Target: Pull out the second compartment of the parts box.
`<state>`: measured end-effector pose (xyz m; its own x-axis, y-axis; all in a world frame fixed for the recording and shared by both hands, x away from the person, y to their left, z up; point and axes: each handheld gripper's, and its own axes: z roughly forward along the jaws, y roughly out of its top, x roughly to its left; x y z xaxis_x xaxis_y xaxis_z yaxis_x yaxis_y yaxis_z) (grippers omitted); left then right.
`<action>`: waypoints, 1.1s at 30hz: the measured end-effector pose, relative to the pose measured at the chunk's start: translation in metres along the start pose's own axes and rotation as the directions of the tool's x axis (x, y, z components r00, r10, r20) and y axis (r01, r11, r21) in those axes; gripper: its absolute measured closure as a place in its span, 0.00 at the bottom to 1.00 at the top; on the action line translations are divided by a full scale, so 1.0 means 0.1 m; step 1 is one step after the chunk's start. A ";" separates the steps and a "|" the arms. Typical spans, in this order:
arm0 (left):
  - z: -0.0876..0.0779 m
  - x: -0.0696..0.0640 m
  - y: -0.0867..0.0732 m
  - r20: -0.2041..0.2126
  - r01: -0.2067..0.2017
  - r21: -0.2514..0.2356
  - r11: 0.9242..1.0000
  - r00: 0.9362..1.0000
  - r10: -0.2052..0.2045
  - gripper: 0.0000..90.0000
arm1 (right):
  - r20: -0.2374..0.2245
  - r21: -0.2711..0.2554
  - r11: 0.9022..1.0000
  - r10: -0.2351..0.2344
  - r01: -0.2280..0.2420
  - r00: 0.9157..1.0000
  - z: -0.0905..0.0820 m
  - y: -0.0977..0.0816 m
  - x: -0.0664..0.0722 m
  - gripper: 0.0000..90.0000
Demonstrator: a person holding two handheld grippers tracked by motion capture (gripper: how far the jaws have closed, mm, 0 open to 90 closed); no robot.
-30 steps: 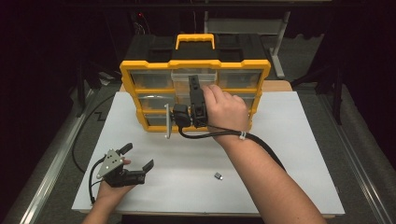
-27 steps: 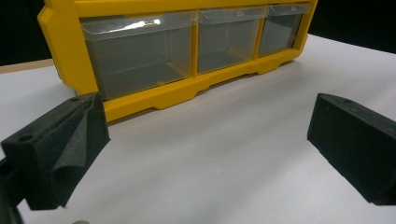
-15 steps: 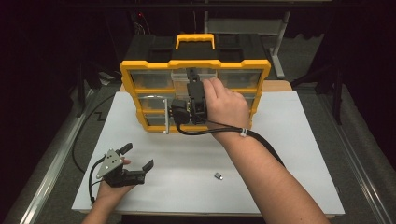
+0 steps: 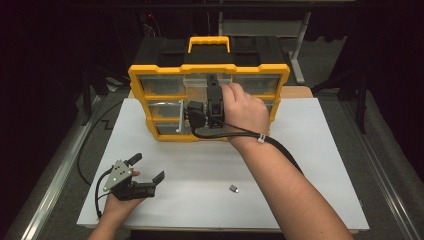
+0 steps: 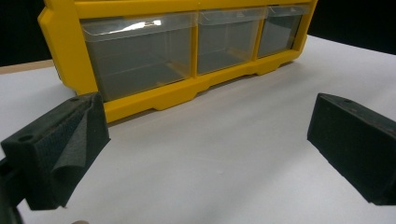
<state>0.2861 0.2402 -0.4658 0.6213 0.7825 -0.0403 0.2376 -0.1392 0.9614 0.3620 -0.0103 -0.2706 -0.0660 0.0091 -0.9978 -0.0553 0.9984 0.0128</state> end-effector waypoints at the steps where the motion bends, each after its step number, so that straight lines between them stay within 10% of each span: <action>1: 0.00 0.00 0.00 0.000 -0.001 0.001 1.000 1.000 0.001 0.00 | -0.002 0.003 1.000 0.003 -0.003 1.000 0.00 0.00 0.00 0.69; 12: 0.00 0.00 0.00 -0.001 -0.001 -0.002 1.000 1.000 0.001 0.00 | 0.011 0.010 1.000 -0.024 0.024 1.000 -0.01 0.00 0.02 0.86; 33: 0.00 -0.01 0.00 0.001 0.001 -0.002 1.000 1.000 -0.001 0.00 | 0.038 -0.018 0.999 -0.031 0.032 0.999 -0.25 -0.02 0.09 0.87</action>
<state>0.2858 0.2395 -0.4659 0.6222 0.7817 -0.0415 0.2363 -0.1370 0.9620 0.3370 -0.0141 -0.2779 -0.0261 -0.0202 -0.9995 -0.0758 0.9970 -0.0181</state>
